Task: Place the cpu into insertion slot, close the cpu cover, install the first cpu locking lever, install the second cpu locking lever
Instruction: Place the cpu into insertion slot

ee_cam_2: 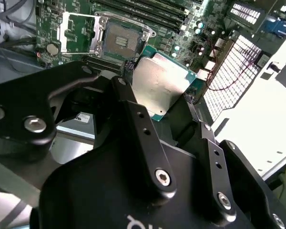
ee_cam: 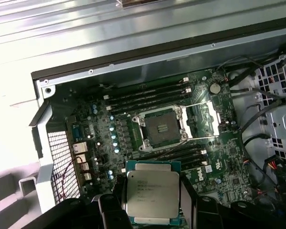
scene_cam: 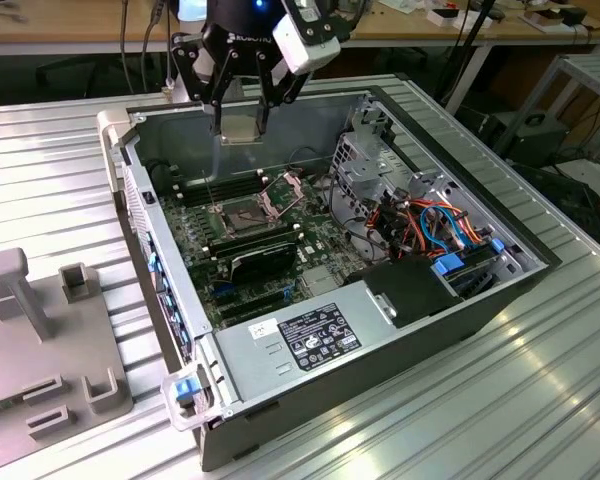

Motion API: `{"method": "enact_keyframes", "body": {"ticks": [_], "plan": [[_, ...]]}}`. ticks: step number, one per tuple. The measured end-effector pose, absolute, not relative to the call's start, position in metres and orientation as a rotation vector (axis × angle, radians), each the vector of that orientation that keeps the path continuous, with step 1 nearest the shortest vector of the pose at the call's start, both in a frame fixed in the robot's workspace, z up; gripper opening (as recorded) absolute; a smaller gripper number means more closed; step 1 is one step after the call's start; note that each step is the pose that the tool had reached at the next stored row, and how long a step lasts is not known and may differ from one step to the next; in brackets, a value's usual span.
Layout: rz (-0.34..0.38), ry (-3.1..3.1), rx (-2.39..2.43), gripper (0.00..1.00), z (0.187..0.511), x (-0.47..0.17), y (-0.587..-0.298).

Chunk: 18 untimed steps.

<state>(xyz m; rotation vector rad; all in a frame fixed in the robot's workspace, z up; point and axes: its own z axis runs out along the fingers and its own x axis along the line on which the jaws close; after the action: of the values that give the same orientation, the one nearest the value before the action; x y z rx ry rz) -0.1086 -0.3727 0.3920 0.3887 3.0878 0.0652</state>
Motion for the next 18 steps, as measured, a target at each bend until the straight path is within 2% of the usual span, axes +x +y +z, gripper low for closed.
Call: {"method": "enact_keyframes", "body": {"ticks": [18], "plan": [[0.058,2.997,0.819,0.54,0.3918,-0.1086,-0.3727]]}}
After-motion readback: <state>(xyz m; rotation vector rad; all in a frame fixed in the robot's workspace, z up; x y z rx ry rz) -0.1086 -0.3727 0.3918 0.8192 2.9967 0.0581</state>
